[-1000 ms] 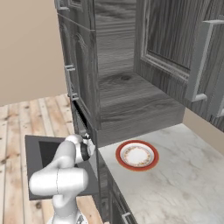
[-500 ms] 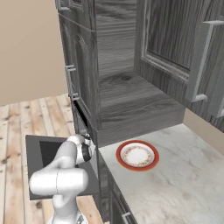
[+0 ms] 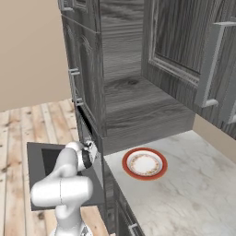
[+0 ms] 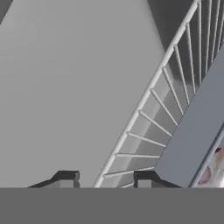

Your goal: Take the baked cake out of the oven and place it on the plate for cooling. Then close the oven door.

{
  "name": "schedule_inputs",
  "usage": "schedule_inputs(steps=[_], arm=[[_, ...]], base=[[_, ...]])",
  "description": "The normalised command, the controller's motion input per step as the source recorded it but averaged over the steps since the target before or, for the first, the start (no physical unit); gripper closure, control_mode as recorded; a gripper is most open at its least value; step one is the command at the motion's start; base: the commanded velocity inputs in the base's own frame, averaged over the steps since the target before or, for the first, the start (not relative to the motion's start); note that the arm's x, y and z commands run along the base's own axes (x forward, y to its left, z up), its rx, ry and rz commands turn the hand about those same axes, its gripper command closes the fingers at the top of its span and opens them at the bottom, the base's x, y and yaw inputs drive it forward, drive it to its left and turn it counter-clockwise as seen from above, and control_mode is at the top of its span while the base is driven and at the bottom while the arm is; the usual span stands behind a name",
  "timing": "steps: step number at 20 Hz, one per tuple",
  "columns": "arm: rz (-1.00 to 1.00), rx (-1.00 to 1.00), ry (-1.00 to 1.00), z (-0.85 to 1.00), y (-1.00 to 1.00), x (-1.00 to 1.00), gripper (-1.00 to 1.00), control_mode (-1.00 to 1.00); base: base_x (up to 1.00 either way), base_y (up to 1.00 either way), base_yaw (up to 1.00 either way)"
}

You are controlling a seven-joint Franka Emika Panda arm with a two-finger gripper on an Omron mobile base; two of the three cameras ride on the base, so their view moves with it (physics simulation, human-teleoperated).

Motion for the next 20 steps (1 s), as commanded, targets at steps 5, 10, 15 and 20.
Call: schedule_inputs(steps=[5, 10, 15, 20], arm=[[0.00, 0.00, 0.00, 0.03, 0.34, -0.50, 1.00, -1.00], [0.00, 0.04, 0.07, 0.19, 0.35, -0.58, 1.00, -1.00], [0.00, 0.07, 0.19, 0.25, 0.42, -0.60, 1.00, -1.00], [0.00, 0.10, 0.25, 0.33, 0.46, -0.54, 1.00, -1.00]], base=[[0.00, 0.00, 0.00], [0.00, 0.00, 0.00], [0.00, 0.00, 0.00], [0.00, 0.00, 0.00]])
